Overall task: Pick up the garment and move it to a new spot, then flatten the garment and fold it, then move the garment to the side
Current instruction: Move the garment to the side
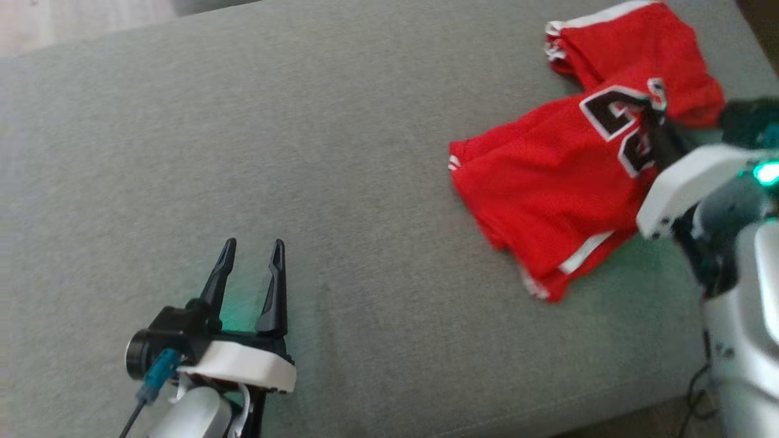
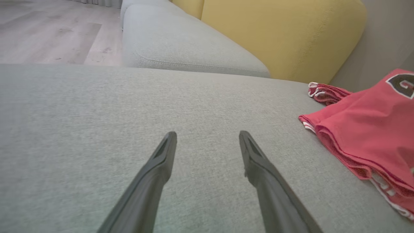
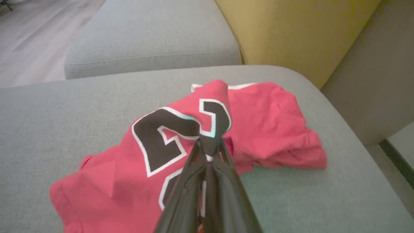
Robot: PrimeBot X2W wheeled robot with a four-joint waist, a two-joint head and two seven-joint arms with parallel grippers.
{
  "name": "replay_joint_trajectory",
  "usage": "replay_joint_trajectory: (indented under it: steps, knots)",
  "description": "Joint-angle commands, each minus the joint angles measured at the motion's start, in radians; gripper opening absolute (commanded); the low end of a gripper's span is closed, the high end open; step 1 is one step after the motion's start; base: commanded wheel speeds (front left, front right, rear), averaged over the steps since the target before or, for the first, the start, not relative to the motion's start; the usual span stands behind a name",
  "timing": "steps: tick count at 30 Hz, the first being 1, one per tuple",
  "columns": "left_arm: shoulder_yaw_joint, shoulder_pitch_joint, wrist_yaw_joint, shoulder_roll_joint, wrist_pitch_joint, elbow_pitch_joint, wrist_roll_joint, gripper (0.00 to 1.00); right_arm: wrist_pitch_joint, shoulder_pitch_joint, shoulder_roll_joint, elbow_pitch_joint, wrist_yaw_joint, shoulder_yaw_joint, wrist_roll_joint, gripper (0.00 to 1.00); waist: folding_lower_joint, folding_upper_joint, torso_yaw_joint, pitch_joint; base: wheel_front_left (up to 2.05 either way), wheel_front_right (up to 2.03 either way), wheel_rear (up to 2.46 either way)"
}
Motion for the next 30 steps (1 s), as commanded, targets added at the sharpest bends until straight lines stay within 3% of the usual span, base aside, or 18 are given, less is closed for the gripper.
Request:
replay_joint_trajectory:
  steps: [1, 8, 17, 21, 22, 24, 30]
  knots:
    - [0.03, -0.019, 0.0, 0.005, -0.012, -0.018, 0.0, 1.0, 0.013, -0.082, -0.03, -0.02, 0.007, 0.008, -0.013, 0.0, 0.0, 0.0, 0.043, -0.01, 0.0, 0.0, 0.0]
    - [0.031, -0.017, -0.007, -0.012, -0.024, -0.004, -0.004, 1.0, 0.056, -0.204, -0.086, 0.04, 0.007, -0.027, -0.023, 0.0, 0.0, 0.0, 0.113, -0.006, 0.0, 0.0, 0.0]
    - [0.02, -0.024, -0.025, -0.036, -0.034, 0.013, 0.003, 1.0, 0.134, -0.287, -0.262, 0.113, 0.007, -0.105, -0.079, 0.0, 0.0, 0.0, 0.176, 0.007, 0.0, 0.0, 0.0]
    - [0.015, -0.029, -0.032, -0.041, -0.036, 0.021, 0.006, 1.0, 0.119, -0.309, -0.325, 0.168, 0.007, -0.141, -0.111, 0.0, 0.0, 0.0, 0.188, 0.013, 0.0, 0.0, 0.0]
    - [0.015, -0.03, -0.032, -0.04, -0.036, 0.023, 0.007, 1.0, 0.11, -0.313, -0.327, 0.176, 0.007, -0.151, -0.125, 0.15, 0.0, 0.0, 0.189, 0.015, 0.0, 0.0, 0.0]
    - [0.013, -0.033, -0.032, -0.038, -0.037, 0.024, 0.01, 1.0, 0.081, -0.321, -0.327, 0.194, 0.007, -0.173, -0.154, 1.0, 0.0, 0.0, 0.19, 0.021, 0.0, 0.0, 0.0]
    - [0.008, -0.034, -0.028, -0.031, -0.032, 0.024, 0.013, 1.0, -0.019, -0.331, -0.27, 0.237, 0.007, -0.217, -0.214, 1.0, 0.0, 0.0, 0.184, 0.025, 0.0, 0.0, 0.0]
